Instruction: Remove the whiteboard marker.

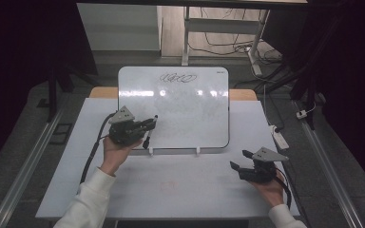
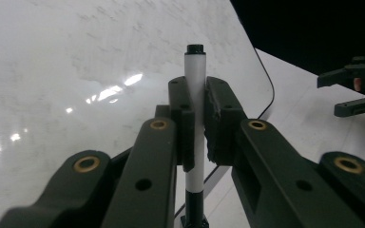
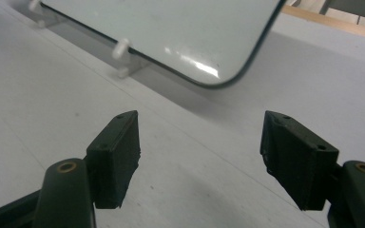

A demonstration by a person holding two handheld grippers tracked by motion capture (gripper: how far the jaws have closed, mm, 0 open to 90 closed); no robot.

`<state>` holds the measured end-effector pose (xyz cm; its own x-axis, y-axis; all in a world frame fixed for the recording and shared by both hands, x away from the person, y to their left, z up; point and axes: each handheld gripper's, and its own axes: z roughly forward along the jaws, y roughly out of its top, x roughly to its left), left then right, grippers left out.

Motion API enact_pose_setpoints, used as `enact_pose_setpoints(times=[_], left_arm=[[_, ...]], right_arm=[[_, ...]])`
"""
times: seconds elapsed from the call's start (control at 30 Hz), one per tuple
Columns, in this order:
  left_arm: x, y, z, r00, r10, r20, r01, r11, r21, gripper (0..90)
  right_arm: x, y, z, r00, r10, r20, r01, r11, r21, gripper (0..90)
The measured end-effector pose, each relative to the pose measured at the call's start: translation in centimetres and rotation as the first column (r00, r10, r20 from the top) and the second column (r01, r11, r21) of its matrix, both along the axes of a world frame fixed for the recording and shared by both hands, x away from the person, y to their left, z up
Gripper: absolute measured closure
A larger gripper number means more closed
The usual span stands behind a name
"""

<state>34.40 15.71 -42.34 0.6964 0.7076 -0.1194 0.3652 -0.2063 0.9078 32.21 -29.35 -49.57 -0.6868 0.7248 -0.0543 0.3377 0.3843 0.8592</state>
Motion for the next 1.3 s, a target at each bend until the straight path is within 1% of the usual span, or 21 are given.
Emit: enact_pose_setpoints(times=[0.1, 0.17, 0.2, 0.27, 0.3, 0.37, 0.57, 0.63, 0.73, 0.87, 0.9, 0.93, 1.03, 1.1, 1.13, 1.17, 1.27, 1.3], left_arm=[[-0.2, -0.7, 0.0, 0.9995, -0.031, 0.0, 0.031, 0.9993, -0.019, 82.1], [-0.3, -0.9, 0.0, 0.9992, -0.039, 0.0, 0.039, 0.999, -0.022, 82.1], [-0.3, -1.2, -0.1, 0.9987, -0.051, -0.002, 0.051, 0.9984, -0.024, 82.1], [-0.4, -2.1, -0.4, 0.9967, -0.08, -0.013, 0.08, 0.9966, -0.022, 82.1], [-0.4, -2.1, -0.4, 0.9967, -0.08, -0.013, 0.08, 0.9966, -0.022, 82.1], [-0.5, -3.0, -0.8, 0.9942, -0.104, -0.025, 0.104, 0.9943, -0.024, 82.1], [-0.6, -4.6, -1.4, 0.9908, -0.13, -0.039, 0.13, 0.9915, -0.003, 82.1], [-0.6, -4.9, -1.5, 0.99, -0.135, -0.041, 0.135, 0.9908, 0.0, 82.1], [-0.7, -6.0, -2.0, 0.987, -0.154, -0.046, 0.155, 0.9879, 0.011, 82.1], [-0.8, -6.7, -2.3, 0.9852, -0.165, -0.046, 0.166, 0.9859, 0.017, 82.1], [-0.9, -6.9, -2.3, 0.9846, -0.169, -0.045, 0.17, 0.9852, 0.021, 82.1], [-0.9, -7.2, -2.4, 0.9843, -0.17, -0.046, 0.171, 0.9848, 0.028, 82.1], [-1.1, -7.6, -2.4, 0.9827, -0.179, -0.047, 0.181, 0.9828, 0.038, 82.1], [-1.2, -7.9, -2.4, 0.983, -0.18, -0.037, 0.182, 0.9822, 0.048, 82.1], [-1.2, -7.9, -2.4, 0.983, -0.18, -0.037, 0.182, 0.9822, 0.048, 82.1], [-1.3, -8.0, -2.3, 0.9822, -0.185, -0.034, 0.186, 0.9812, 0.051, 82.1], [-1.5, -8.4, -2.3, 0.981, -0.192, -0.027, 0.193, 0.9799, 0.05, 82.1], [-1.5, -8.4, -2.3, 0.981, -0.192, -0.027, 0.193, 0.9799, 0.05, 82.1]], right_arm=[[0.1, 0.7, 0.3, 0.9999, 0.014, -0.003, -0.014, 1.0, 0.018, 29.3], [0.2, 1.0, 0.5, 0.9998, 0.019, -0.004, -0.019, 1.0, 0.023, 29.3], [0.3, 1.8, 0.9, 0.9995, 0.031, 0.0, -0.031, 0.998, 0.046, 29.4], [0.5, 2.5, 1.2, 0.999, 0.044, -0.005, -0.044, 0.997, 0.06, 29.5], [0.6, 2.9, 1.3, 0.9986, 0.052, -0.007, -0.051, 0.996, 0.072, 29.6], [0.6, 3.7, 1.5, 0.9975, 0.07, -0.012, -0.069, 0.995, 0.073, 29.8], [0.4, 5.7, 1.9, 0.9908, 0.131, -0.033, -0.128, 0.989, 0.078, 29.7], [0.3, 6.2, 2.0, 0.9885, 0.147, -0.035, -0.144, 0.986, 0.081, 29.7], [0.3, 6.9, 2.1, 0.9846, 0.167, -0.051, -0.162, 0.982, 0.098, 30.0], [0.4, 8.0, 2.2, 0.9769, 0.196, -0.085, -0.185, 0.975, 0.122, 31.1], [0.4, 8.0, 2.2, 0.9769, 0.196, -0.085, -0.185, 0.975, 0.122, 31.1], [0.5, 8.7, 2.2, 0.9719, 0.211, -0.104, -0.198, 0.972, 0.124, 31.3], [0.5, 9.9, 2.1, 0.9656, 0.233, -0.115, -0.219, 0.968, 0.124, 31.2], [0.6, 10.6, 2.1, 0.9606, 0.25, -0.122, -0.235, 0.964, 0.128, 31.5], [0.6, 10.6, 2.1, 0.9606, 0.25, -0.122, -0.235, 0.964, 0.128, 31.5], [0.7, 11.3, 2.0, 0.9558, 0.263, -0.131, -0.246, 0.96, 0.135, 32.2], [0.9, 12.1, 2.0, 0.9518, 0.271, -0.143, -0.251, 0.957, 0.143, 33.7], [0.9, 12.1, 2.0, 0.9518, 0.271, -0.143, -0.251, 0.957, 0.143, 33.7]])
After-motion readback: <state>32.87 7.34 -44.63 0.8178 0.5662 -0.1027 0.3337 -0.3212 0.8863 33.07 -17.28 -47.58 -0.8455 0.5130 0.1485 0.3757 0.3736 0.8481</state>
